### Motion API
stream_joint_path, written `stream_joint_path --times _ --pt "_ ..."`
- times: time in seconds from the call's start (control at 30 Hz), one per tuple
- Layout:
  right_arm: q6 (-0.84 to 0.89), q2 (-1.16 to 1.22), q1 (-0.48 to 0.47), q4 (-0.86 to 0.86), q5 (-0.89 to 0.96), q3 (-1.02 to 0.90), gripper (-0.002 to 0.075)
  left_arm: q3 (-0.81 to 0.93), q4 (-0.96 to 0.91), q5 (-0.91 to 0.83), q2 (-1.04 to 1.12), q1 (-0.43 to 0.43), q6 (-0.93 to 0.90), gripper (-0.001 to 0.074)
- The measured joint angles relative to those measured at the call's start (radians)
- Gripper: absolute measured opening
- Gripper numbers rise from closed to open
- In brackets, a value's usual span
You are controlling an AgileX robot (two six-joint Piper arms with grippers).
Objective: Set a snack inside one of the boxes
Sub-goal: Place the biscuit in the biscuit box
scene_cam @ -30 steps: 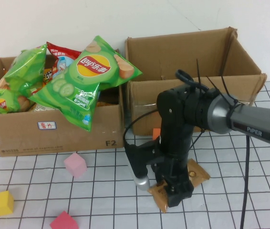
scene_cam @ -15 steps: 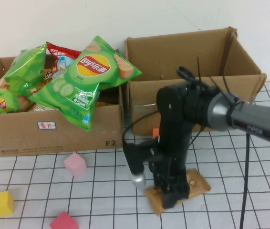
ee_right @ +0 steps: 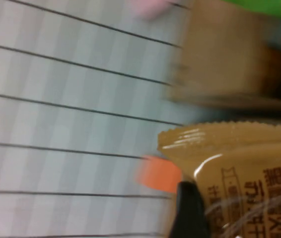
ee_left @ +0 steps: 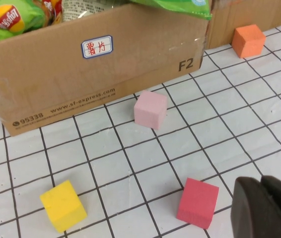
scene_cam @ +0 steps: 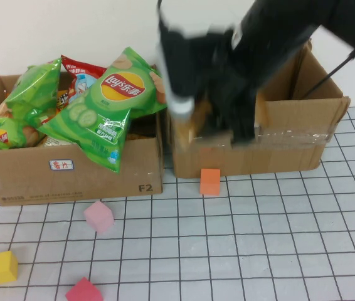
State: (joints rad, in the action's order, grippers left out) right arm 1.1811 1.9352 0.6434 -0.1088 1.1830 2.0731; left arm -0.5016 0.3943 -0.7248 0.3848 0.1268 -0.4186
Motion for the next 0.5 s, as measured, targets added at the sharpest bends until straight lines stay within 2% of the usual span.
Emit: stream_joint_path --times 0.13,0.33,0.4,0.5 --pt "-0.215 0.002 -0.042 0.115 -0.253 0.016 0.0459 0.0 0.0 0.008 0.0 0.0 0.0 -0.0001" --pt "-0.619 0.108 -0.158 0.144 -0.656 0.016 0.0459 0.0 0.0 0.01 0.0 0.0 0.0 -0.0001" --pt "-0.712 0.145 -0.189 0.148 -0.686 0.014 0.0468 0.0 0.0 0.01 0.0 0.0 0.002 -0.0001" --pt "-0.763 0.176 -0.204 0.152 -0.645 0.011 0.0511 0.0 0.0 0.01 0.0 0.0 0.002 -0.0001"
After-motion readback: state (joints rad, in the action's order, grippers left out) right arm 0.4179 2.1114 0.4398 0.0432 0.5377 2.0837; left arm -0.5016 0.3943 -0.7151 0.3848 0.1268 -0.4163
